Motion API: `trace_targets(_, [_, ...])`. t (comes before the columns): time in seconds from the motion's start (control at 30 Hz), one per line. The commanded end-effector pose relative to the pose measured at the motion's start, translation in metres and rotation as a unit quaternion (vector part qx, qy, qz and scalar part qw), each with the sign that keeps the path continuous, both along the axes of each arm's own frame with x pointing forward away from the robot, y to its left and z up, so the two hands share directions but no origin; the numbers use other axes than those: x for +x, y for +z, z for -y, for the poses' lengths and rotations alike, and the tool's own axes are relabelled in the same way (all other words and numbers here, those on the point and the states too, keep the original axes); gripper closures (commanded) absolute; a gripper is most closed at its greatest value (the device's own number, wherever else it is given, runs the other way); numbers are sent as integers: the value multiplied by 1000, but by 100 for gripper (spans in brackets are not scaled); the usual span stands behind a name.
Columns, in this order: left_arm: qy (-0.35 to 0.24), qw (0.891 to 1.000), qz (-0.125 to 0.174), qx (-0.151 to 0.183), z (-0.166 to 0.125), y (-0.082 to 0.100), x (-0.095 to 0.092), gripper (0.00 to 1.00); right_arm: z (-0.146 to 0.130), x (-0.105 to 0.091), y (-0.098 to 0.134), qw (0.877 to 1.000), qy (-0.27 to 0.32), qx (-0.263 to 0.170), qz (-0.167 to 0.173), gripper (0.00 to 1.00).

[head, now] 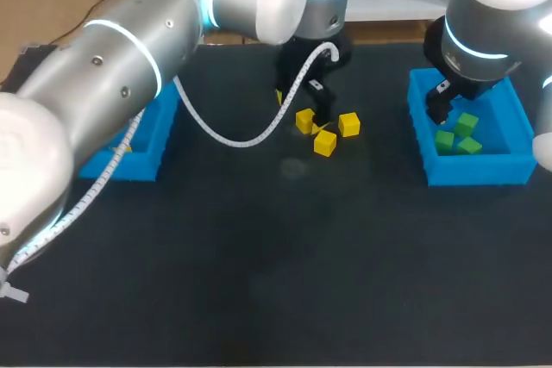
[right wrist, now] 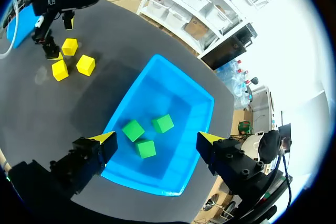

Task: Put the green cubes in the right bin and the yellow cubes in the left bin.

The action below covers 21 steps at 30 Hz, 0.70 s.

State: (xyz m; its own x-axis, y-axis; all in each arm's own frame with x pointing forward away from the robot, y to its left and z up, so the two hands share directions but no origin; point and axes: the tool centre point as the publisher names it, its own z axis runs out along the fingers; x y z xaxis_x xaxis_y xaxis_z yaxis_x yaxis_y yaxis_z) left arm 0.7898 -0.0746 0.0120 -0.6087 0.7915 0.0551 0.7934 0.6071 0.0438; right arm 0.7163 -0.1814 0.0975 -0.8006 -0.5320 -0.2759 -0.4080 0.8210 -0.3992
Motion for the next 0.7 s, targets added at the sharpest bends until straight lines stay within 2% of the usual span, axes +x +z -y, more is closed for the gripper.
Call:
trace_targets(0.03, [3, 1000, -11, 7, 2, -5, 12, 0, 0, -1, -1, 1000, 0, 0, 2, 0])
trace_targets(0.3, [4, 1000, -9, 1, 6, -12, 16, 0, 0, -1, -1, 1000, 0, 0, 2, 0])
trace_targets(0.33, [4, 1000, -9, -1, 7, -12, 16, 14, 0, -1, -1, 1000, 0, 0, 2, 0])
trace_targets(0.4, [3, 1000, -9, -6, 8, -13, 15, 59, 0, -1, -1, 1000, 0, 0, 2, 0])
trace_targets(0.5, [2, 1000, -9, -9, 9, -15, 13, 100, 0, -1, -1, 1000, 0, 0, 2, 0])
trace_targets(0.7, [-1, 1000, -12, -5, 6, -17, 11, 100, 0, -1, -1, 1000, 0, 0, 2, 0])
